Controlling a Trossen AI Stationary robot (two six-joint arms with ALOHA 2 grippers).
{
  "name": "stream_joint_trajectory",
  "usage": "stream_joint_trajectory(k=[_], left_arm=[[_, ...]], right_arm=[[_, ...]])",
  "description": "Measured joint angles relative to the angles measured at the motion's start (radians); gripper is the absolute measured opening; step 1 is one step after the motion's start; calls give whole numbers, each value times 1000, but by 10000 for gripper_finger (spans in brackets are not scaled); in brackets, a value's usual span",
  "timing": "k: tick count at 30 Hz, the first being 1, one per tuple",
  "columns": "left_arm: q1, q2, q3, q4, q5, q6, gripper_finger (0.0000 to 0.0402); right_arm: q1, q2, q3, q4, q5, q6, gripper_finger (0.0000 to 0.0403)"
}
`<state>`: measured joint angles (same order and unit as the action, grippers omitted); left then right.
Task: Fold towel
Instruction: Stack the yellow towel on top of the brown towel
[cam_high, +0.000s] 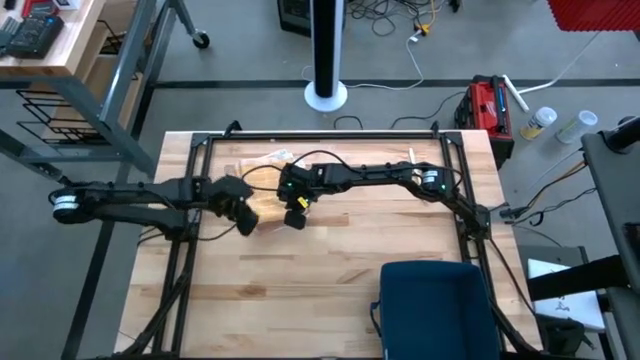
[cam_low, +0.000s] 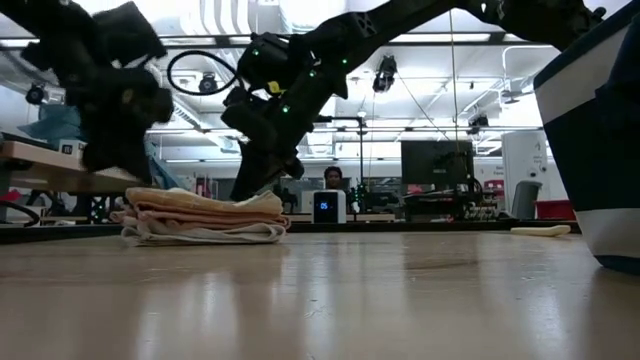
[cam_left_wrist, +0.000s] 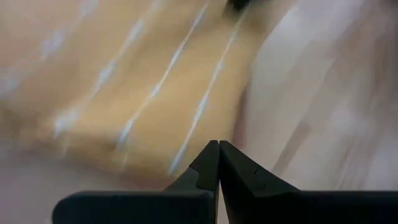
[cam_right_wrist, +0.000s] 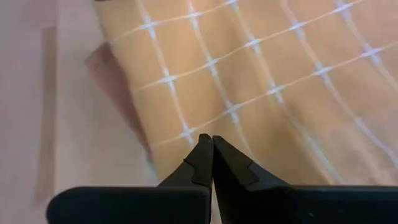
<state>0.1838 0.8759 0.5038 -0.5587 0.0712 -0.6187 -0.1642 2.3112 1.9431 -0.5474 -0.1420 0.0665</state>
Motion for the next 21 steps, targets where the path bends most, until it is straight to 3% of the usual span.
stream_joint_trajectory(k=[6, 12, 17, 21], left_arm=[[-51, 144, -45, 33, 15, -111, 2], [-59, 234, -40, 59, 22, -126, 2], [-59, 193, -17, 15, 17, -98, 1], [-63, 110, 22, -91, -59, -70, 4]], right_arm=[[-9, 0, -31, 9, 39, 29, 0], [-41, 0, -45, -4, 55, 1, 0], [-69, -16, -47, -37, 6, -39, 0], [-73, -45, -49, -73, 3, -76, 0]])
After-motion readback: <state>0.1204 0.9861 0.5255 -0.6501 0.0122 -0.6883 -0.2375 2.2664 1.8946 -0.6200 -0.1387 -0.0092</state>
